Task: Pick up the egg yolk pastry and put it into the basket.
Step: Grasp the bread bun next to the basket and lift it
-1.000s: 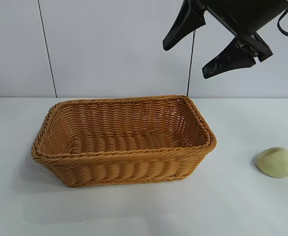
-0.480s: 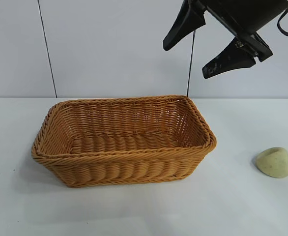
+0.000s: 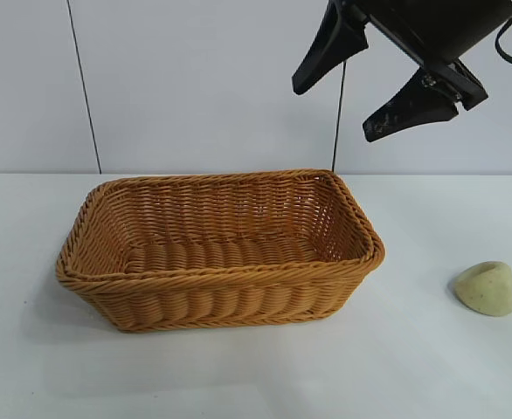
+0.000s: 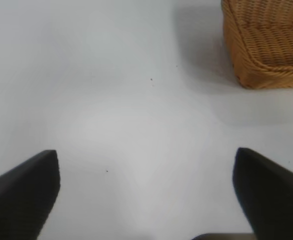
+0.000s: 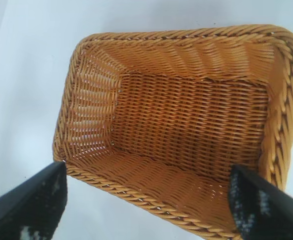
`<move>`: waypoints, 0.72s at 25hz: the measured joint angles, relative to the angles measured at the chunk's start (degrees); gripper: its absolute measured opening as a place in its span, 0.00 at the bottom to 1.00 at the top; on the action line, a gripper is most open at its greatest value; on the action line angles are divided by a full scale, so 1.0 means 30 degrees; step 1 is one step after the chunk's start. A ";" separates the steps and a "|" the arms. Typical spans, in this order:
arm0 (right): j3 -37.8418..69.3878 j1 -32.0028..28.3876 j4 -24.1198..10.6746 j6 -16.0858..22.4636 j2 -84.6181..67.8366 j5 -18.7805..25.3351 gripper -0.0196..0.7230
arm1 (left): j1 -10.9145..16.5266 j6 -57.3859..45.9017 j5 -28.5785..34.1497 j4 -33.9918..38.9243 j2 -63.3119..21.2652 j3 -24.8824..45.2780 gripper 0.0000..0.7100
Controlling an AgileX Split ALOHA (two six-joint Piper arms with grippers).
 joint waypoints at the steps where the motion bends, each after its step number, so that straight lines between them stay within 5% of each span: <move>1: -0.0294 0.0000 -0.0728 0.0522 0.0000 0.0207 0.87 | 0.0000 0.0000 -0.0020 0.0000 -0.0439 0.0034 0.95; 8: -0.2354 -0.0176 -0.8185 0.5185 0.0000 0.2217 0.87 | 0.0000 0.0000 -0.0037 0.0000 -0.2591 0.0078 0.95; 12: -0.2351 -0.1480 -0.9768 0.5671 0.0077 0.2886 0.87 | 0.0000 0.0000 -0.0037 0.0000 -0.2591 0.0078 0.95; 18: -0.2398 -0.3552 -1.0205 0.5779 0.0821 0.3234 0.87 | 0.0000 0.0000 -0.0037 0.0000 -0.2591 0.0078 0.95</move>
